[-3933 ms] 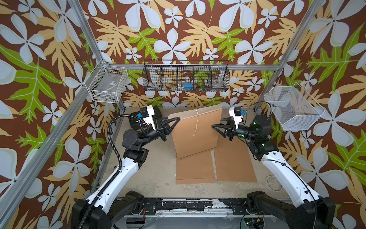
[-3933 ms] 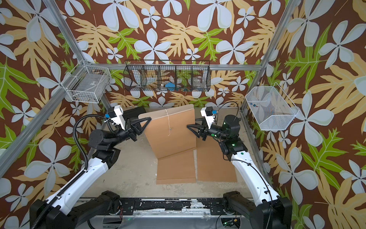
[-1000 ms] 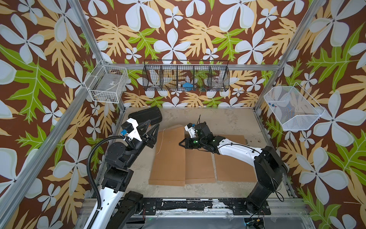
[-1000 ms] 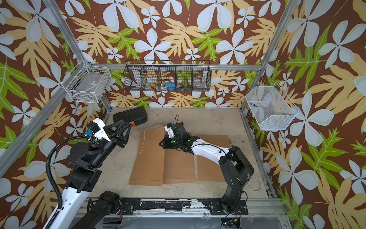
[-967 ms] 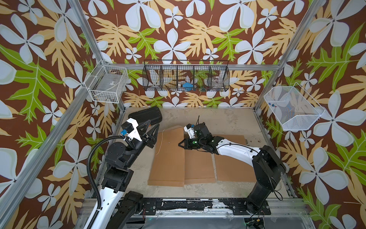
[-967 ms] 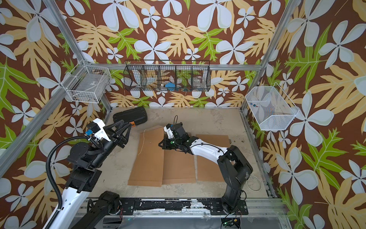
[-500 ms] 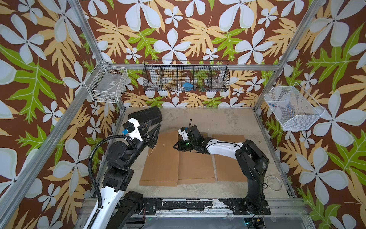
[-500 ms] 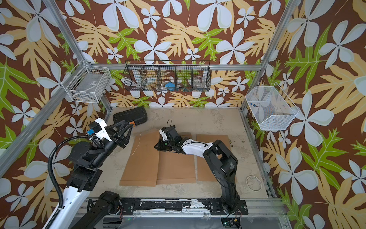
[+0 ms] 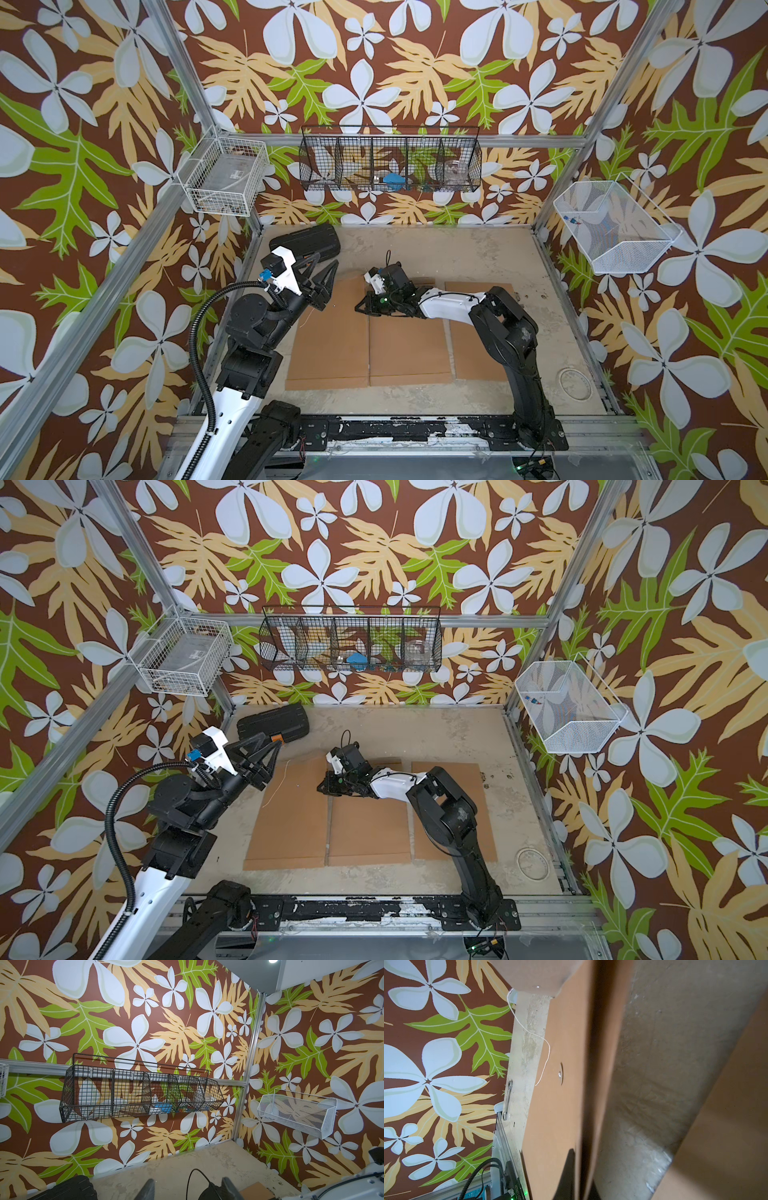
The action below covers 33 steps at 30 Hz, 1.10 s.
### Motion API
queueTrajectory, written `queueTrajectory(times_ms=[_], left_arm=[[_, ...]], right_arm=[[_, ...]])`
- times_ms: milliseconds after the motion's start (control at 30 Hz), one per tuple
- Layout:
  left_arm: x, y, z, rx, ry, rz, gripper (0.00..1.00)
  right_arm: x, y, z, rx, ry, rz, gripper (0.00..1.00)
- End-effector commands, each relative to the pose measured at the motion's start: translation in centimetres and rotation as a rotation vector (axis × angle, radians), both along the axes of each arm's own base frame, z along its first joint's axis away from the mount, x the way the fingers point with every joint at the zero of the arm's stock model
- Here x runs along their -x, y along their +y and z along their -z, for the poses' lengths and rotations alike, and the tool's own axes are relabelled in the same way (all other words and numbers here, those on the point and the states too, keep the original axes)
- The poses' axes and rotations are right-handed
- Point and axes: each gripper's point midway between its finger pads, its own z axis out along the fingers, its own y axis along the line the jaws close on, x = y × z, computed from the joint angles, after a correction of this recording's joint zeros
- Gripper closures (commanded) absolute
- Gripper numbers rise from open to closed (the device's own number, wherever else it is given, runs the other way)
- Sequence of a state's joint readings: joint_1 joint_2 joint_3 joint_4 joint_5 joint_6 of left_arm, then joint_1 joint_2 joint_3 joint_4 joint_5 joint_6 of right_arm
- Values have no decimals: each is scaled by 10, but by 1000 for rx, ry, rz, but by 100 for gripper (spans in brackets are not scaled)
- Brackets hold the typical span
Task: Open the file bag
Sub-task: Place the file bag at the center of the board.
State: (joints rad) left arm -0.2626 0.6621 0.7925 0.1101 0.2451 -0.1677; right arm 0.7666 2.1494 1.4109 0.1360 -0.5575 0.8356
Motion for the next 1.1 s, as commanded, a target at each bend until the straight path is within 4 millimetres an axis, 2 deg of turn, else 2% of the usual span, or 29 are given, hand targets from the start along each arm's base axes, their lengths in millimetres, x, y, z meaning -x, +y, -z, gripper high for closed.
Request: queueTrajectory(times_ms=[0, 500, 833, 1067], left_arm=[[2, 0, -7, 0, -26, 6, 46], [3, -1, -7, 1, -28, 13, 46], [3, -2, -6, -1, -25, 19, 46], [3, -2, -6, -4, -27, 18, 46]], right_arm=[[1, 3, 0, -2, 1, -17, 100], [4, -10, 14, 39, 24, 46, 97], [-4, -2, 11, 35, 30, 68, 97], [-1, 2, 18, 42, 38, 48, 97]])
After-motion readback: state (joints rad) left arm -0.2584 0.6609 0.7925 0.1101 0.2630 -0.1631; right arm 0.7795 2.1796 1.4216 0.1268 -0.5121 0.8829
